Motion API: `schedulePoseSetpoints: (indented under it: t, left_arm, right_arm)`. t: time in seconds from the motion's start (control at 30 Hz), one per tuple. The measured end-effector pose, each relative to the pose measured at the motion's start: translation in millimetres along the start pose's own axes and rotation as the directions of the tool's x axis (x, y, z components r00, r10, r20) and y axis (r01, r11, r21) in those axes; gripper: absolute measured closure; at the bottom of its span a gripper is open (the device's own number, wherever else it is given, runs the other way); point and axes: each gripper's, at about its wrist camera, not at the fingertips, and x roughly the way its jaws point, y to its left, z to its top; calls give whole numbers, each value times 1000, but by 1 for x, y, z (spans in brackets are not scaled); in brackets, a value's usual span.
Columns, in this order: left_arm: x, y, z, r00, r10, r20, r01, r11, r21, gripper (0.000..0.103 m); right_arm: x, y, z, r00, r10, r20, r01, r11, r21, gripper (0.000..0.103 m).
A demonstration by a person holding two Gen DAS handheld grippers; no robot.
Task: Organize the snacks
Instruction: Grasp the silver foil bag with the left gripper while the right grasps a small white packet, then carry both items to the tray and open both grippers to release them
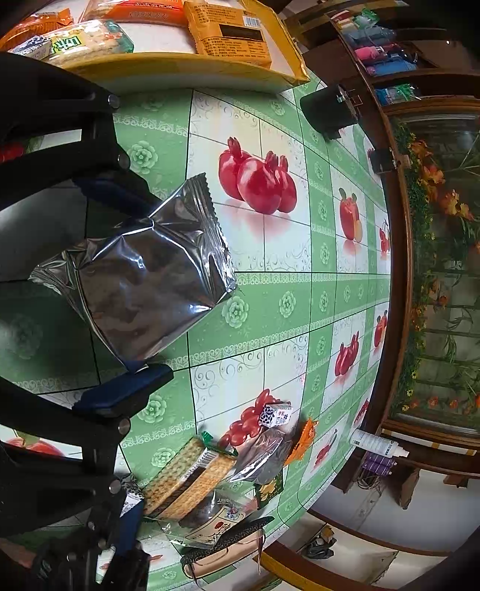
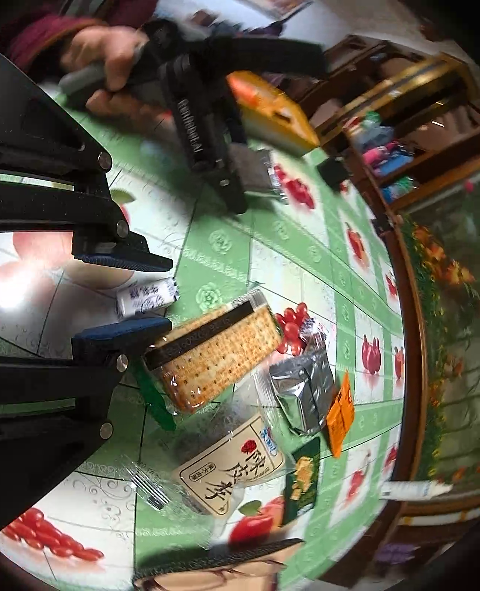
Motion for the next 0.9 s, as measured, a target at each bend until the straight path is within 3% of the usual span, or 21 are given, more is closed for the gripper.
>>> schedulePoseSetpoints:
  t: [0.03,0.1,0.3,0.9]
  left_arm:
    - [0,0,0,1000,-3,-1,3,1000,-1,26]
    - [-1,1,0,1000,-20,1,20,1000,-10,26]
    - [-8,3,3,997,-66,27,67,997,-32,26]
    - [-29,-2,5,988,-116,102,119,992,-29,26]
  right_arm:
    - [2,2,-1,1000,-18,-6,17,1000,-13,88]
    - [1,3,-1,1000,-30,7,30,999,-18,88]
    - [-21,-1,5,990,78,121,-80,997,20,88]
    - [-14,-8,8,988,95,123,-107,989,102,88]
